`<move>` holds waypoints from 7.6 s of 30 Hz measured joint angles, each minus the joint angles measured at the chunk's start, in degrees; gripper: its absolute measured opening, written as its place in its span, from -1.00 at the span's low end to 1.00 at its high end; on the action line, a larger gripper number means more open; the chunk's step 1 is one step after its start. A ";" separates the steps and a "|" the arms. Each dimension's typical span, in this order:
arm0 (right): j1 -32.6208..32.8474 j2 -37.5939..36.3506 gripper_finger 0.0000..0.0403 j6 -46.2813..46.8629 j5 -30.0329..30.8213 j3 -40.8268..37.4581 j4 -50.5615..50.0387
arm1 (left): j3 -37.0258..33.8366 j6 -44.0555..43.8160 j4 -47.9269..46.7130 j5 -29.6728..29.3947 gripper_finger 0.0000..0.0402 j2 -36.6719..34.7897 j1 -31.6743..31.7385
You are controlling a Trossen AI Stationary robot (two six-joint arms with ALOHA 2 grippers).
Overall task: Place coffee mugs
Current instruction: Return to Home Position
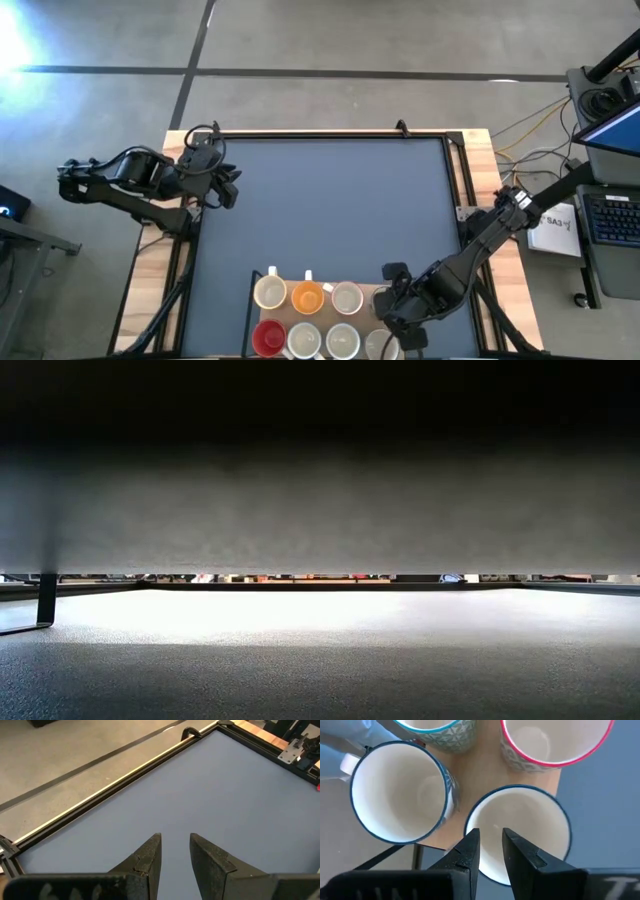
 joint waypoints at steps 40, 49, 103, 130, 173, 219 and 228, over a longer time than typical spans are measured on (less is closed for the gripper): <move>-17.17 -50.40 -0.67 -19.43 15.18 -48.42 40.84 | 0.01 -6.00 0.00 -0.50 -0.58 -0.01 -0.01; -25.74 -59.64 -0.67 -19.56 10.02 -64.94 56.31 | 0.00 -6.45 0.01 -0.61 -0.58 0.00 -0.01; -43.29 -65.97 -0.67 -2.88 12.14 -95.69 85.14 | 0.02 -10.31 0.00 -0.22 -0.58 3.17 -0.01; -43.25 -78.45 -0.67 -2.99 12.14 -95.76 84.51 | 0.00 -8.80 -0.07 -0.13 -0.58 3.39 -0.01; -43.29 -94.08 -0.67 -2.99 12.16 -95.78 84.16 | -3.50 10.61 0.11 -0.17 -0.58 0.18 0.01; -43.28 -94.08 -0.67 -2.99 12.16 -95.78 84.11 | -72.76 37.60 84.93 2.84 -0.58 -40.41 -0.01; -43.27 -94.06 -0.67 -2.99 12.15 -95.78 84.11 | -72.78 37.59 84.32 2.85 -0.58 -40.51 -0.01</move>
